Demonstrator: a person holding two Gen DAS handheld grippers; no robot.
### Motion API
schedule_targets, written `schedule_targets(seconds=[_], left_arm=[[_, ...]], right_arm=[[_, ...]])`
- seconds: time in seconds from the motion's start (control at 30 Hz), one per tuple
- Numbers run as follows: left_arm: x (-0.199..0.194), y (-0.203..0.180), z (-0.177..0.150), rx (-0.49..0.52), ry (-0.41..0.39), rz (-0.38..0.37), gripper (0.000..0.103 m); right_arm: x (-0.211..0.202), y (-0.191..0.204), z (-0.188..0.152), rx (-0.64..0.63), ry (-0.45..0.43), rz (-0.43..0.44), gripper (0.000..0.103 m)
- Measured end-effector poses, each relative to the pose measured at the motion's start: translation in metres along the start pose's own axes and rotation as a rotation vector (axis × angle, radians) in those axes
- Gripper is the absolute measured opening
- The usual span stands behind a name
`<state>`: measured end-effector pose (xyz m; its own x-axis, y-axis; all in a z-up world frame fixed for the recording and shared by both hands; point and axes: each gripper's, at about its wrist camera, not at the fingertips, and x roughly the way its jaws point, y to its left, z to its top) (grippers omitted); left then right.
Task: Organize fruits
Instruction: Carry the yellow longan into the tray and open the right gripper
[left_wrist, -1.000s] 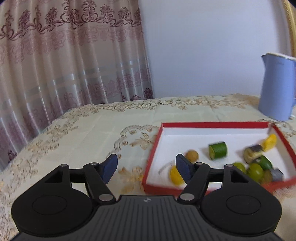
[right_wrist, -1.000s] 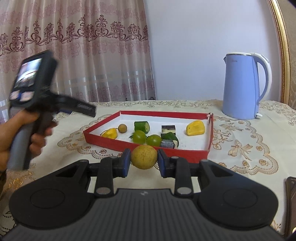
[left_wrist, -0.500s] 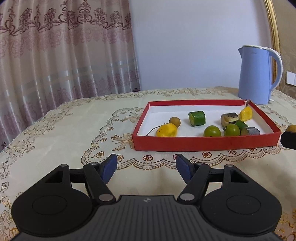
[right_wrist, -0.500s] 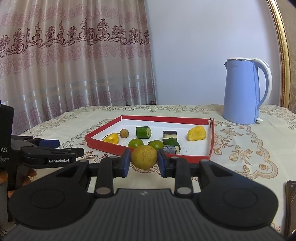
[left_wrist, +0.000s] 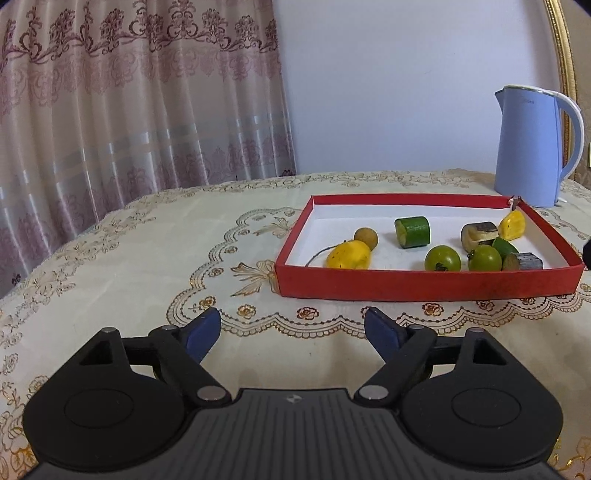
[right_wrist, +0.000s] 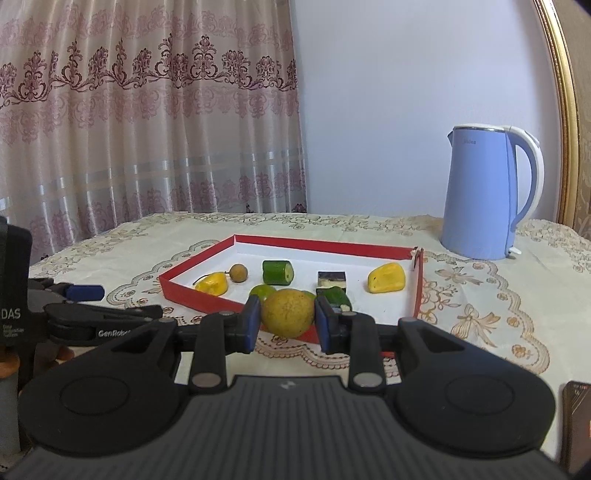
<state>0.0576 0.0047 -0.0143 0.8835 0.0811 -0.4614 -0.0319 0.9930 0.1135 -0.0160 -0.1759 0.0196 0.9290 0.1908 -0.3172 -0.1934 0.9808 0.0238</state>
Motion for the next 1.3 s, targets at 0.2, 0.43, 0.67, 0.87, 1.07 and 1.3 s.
schedule_targets(seconds=[0.2, 0.43, 0.67, 0.87, 1.07, 1.3], left_arm=[[0.001, -0.001, -0.002, 0.007, 0.0, -0.002, 0.085], [0.003, 0.001, -0.003, -0.012, 0.016, -0.006, 0.085], [0.005, 0.003, -0.002, -0.02, 0.025, -0.011, 0.088], [0.006, 0.002, -0.003, -0.02, 0.031, -0.015, 0.089], [0.007, 0.001, -0.003, -0.016, 0.039, -0.011, 0.089], [0.007, 0.002, -0.004, -0.018, 0.043, -0.014, 0.089]], right_arm=[[0.012, -0.011, 0.012, -0.004, 0.001, -0.031, 0.029], [0.034, -0.025, 0.025, -0.002, 0.01, -0.073, 0.029], [0.059, -0.037, 0.028, 0.024, 0.024, -0.136, 0.029], [0.075, -0.049, 0.026, 0.055, 0.047, -0.155, 0.029], [0.084, -0.057, 0.024, 0.068, 0.058, -0.173, 0.029], [0.097, -0.06, 0.024, 0.073, 0.081, -0.187, 0.029]])
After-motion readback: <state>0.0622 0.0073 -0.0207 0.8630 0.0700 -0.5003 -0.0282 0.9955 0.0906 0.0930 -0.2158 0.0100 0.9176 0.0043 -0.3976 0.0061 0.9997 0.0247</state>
